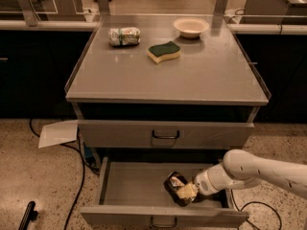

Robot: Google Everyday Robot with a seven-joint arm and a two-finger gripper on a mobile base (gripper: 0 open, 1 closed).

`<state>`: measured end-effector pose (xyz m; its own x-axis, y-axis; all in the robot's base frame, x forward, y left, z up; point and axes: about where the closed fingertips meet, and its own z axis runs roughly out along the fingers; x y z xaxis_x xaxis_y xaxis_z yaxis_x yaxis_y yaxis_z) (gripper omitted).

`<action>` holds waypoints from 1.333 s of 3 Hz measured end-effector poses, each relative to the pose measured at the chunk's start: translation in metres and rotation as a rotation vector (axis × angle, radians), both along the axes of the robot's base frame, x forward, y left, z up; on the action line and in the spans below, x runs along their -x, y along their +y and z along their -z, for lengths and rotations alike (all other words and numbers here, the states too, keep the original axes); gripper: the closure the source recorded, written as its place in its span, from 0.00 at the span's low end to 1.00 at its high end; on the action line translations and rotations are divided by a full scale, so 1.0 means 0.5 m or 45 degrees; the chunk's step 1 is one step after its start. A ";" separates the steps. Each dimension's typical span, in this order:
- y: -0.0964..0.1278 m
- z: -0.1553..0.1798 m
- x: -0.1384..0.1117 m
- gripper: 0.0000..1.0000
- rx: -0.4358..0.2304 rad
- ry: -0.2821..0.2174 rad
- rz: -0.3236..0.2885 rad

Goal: Place orange can into middle drawer

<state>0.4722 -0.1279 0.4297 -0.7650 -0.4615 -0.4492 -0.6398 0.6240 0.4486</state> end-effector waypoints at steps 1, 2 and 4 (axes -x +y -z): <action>0.000 0.000 0.000 0.58 0.000 0.000 0.000; 0.000 0.000 0.000 0.34 0.000 0.000 0.000; 0.000 0.000 0.000 0.00 0.000 0.000 0.000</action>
Offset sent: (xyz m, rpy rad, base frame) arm 0.0000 0.0000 0.0000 0.0000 0.0000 0.0000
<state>0.4721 -0.1278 0.4297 -0.7650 -0.4616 -0.4491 -0.6399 0.6238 0.4488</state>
